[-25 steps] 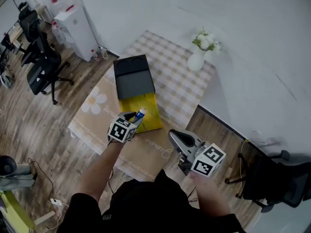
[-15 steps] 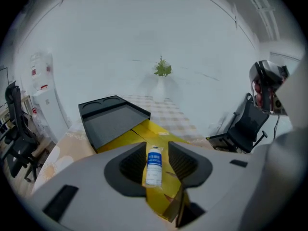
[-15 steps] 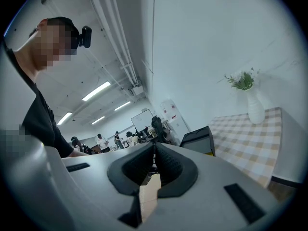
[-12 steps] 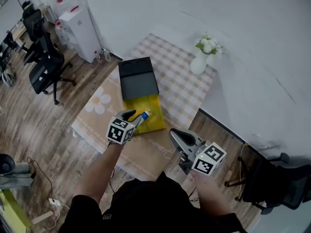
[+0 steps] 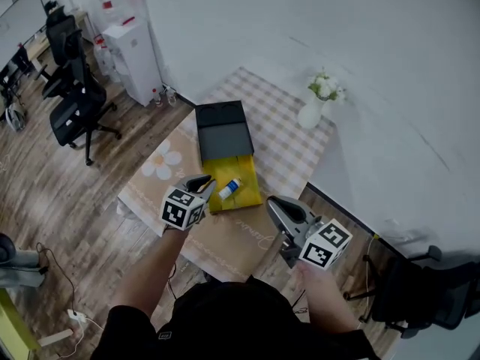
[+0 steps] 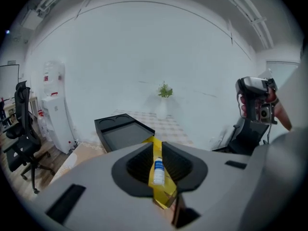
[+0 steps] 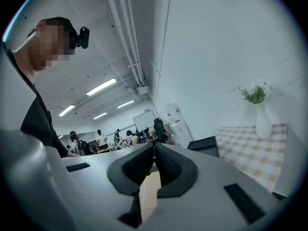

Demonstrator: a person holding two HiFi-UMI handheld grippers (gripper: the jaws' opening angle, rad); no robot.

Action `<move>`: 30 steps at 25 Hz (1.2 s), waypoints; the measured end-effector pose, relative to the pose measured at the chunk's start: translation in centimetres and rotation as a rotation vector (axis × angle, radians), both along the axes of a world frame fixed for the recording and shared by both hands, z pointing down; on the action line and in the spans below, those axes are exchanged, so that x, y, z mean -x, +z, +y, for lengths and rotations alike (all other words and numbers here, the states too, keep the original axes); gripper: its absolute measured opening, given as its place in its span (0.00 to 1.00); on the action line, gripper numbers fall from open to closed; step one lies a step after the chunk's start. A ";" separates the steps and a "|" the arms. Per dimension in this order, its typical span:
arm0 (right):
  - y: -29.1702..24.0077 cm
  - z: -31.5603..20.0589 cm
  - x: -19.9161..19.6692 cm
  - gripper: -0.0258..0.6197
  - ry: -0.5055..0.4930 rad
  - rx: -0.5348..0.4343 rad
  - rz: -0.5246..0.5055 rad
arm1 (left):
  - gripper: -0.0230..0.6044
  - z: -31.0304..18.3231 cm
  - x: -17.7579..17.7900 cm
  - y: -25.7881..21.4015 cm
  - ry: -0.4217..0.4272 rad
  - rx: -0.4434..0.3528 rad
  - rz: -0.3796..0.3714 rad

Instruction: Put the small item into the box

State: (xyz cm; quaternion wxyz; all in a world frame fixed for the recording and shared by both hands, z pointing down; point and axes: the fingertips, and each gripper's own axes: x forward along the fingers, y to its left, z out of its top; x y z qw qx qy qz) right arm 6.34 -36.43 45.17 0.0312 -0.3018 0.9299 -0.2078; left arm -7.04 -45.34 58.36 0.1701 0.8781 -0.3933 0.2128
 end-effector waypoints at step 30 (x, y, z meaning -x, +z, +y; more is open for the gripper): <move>-9.7 3.5 -0.9 0.10 0.073 -0.248 0.048 | 0.09 8.8 2.4 -18.9 -0.026 -0.413 0.144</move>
